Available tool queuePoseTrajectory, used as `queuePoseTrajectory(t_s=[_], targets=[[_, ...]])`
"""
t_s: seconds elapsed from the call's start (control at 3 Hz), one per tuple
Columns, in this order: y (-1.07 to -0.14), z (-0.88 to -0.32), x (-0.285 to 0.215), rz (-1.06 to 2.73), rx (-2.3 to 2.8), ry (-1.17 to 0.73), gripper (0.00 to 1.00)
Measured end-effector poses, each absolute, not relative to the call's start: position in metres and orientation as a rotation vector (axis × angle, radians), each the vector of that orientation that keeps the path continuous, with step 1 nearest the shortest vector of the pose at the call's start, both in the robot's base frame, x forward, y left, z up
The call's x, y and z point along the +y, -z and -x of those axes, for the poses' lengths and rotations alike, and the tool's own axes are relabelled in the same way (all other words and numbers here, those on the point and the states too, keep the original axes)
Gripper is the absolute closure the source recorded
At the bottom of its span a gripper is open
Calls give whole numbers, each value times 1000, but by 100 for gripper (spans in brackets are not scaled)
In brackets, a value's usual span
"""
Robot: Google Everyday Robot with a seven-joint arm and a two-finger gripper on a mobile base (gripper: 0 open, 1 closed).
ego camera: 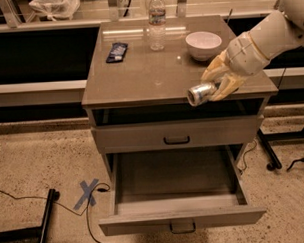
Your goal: Pick redbull can from middle drawer and place on counter
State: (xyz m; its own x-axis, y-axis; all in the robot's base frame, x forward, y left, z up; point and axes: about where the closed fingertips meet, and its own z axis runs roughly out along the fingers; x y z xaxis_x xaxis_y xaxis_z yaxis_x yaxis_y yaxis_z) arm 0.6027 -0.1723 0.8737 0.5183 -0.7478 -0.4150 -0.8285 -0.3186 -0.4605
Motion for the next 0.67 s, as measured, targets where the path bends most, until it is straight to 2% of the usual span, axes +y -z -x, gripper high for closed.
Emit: queuePoseTrajectory(t_s=[0.67], targets=[[-865,-671,-172,1998,1306,-249,100]])
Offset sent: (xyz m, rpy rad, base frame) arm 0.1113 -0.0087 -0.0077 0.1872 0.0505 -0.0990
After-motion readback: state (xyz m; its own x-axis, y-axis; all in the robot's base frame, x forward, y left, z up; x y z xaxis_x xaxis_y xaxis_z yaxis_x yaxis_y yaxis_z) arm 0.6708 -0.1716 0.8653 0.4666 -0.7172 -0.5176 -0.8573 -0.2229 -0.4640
